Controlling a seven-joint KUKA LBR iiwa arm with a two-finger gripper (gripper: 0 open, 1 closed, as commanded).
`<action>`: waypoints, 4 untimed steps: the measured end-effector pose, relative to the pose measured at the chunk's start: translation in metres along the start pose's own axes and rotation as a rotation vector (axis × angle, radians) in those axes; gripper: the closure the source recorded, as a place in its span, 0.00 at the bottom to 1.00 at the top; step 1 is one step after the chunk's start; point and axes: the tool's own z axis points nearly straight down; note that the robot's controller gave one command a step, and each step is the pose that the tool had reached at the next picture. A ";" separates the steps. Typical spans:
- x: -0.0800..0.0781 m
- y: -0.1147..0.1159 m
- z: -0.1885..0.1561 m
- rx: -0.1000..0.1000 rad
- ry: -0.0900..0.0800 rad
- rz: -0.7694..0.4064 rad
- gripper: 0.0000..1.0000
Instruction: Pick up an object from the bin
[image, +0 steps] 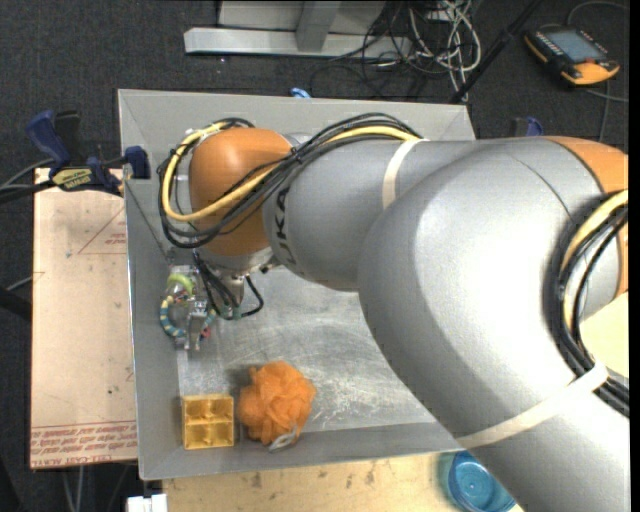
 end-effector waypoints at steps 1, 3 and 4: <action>0.000 0.000 0.000 -0.001 0.000 0.001 1.00; 0.000 0.000 0.000 -0.001 0.000 0.001 1.00; 0.000 0.000 0.000 -0.001 0.000 0.001 1.00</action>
Offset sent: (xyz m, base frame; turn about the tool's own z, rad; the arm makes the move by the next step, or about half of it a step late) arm 0.0000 0.0000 0.0000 0.0000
